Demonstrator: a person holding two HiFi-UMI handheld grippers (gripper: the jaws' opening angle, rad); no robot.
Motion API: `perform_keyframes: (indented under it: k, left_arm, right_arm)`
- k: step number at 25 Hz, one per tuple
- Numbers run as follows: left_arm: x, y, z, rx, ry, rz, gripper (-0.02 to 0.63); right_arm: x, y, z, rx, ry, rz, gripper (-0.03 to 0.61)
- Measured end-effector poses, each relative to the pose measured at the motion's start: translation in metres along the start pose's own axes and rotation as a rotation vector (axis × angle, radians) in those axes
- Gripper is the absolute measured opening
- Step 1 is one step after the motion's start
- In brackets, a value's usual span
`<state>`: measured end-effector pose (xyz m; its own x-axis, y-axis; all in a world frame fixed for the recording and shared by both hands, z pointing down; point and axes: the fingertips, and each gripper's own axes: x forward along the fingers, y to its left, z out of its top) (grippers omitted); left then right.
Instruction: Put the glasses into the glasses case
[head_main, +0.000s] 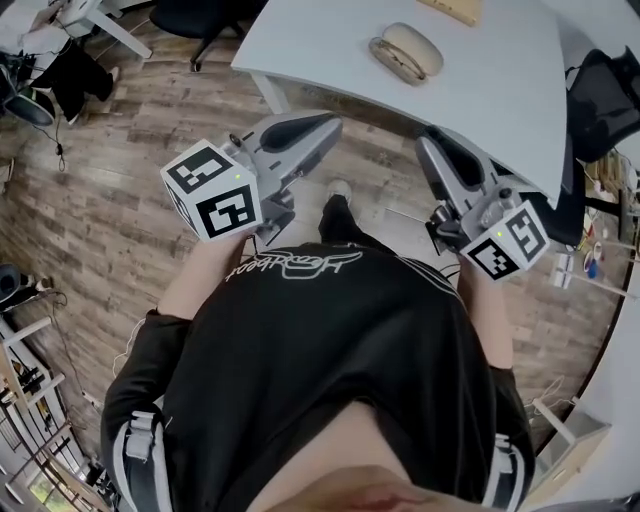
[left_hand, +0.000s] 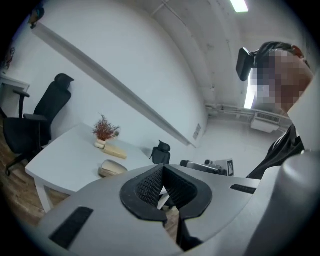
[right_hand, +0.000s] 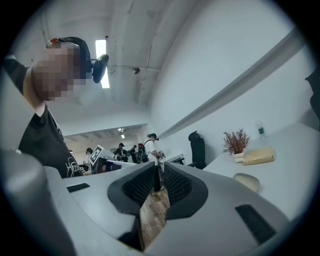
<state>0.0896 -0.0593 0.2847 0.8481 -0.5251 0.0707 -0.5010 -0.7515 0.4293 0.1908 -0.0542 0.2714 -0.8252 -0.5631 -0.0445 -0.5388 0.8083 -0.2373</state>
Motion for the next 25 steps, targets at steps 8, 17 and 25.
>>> perform_keyframes:
  k: [8,17,25]
  left_arm:
    - [-0.005,-0.052,-0.022,0.062,0.037,-0.048,0.006]
    - [0.005,-0.086,-0.018,0.091,0.035,-0.053,0.006]
    - [0.018,-0.129,-0.031,0.099,0.039,-0.094,0.005]
  right_arm:
    - [-0.026,0.045,-0.008,0.032,0.007,0.059,0.021]
    - [-0.054,0.061,-0.002,0.030,0.047,0.083,0.015]
    - [-0.096,0.073,0.004,0.017,0.073,0.056,0.014]
